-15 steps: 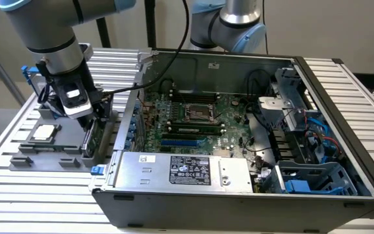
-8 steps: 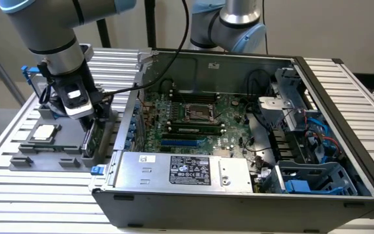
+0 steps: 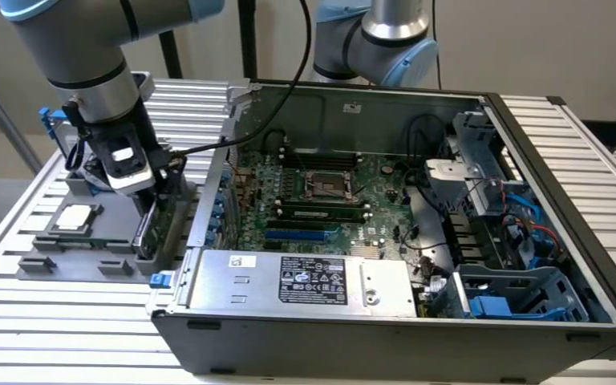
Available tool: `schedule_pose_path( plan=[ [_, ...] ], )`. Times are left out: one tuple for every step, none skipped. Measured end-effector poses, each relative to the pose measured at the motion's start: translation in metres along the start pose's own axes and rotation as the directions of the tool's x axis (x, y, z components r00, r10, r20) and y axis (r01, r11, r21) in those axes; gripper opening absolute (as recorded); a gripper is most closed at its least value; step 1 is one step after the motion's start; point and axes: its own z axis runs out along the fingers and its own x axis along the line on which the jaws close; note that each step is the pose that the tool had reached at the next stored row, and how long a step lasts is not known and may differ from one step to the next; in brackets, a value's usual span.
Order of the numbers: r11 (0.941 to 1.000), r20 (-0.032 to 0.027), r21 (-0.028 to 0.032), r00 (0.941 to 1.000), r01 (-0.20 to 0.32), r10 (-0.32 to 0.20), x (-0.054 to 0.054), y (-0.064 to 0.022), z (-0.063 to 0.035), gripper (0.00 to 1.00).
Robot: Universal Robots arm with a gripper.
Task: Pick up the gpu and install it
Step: 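Pick up the gpu and move the gpu toward the slot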
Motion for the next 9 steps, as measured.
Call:
schedule_pose_path(
  plan=[
    [1.0000, 0.0001, 0.0000, 1.0000, 0.000, 0.000, 0.0000, 0.0000, 0.0000, 0.00],
    [1.0000, 0.0001, -0.0001, 1.0000, 0.000, 0.000, 0.0000, 0.0001, 0.0001, 0.00],
    [1.0000, 0.0001, 0.0000, 1.0000, 0.000, 0.000, 0.0000, 0.0001, 0.0001, 0.00],
    [1.0000, 0.0002, -0.0001, 1.0000, 0.000, 0.000, 0.0000, 0.0001, 0.0001, 0.00],
    [1.0000, 0.0002, -0.0001, 1.0000, 0.000, 0.000, 0.0000, 0.0001, 0.0001, 0.00],
    [1.0000, 0.0002, 0.0000, 1.0000, 0.000, 0.000, 0.0000, 0.0001, 0.0001, 0.00],
    [1.0000, 0.0001, -0.0001, 1.0000, 0.000, 0.000, 0.0000, 0.0001, 0.0001, 0.00],
    [1.0000, 0.0002, 0.0000, 1.0000, 0.000, 0.000, 0.0000, 0.0001, 0.0001, 0.00],
    [1.0000, 0.0001, -0.0001, 1.0000, 0.003, -0.003, 0.0002, 0.0001, 0.0000, 0.00]
  ],
)
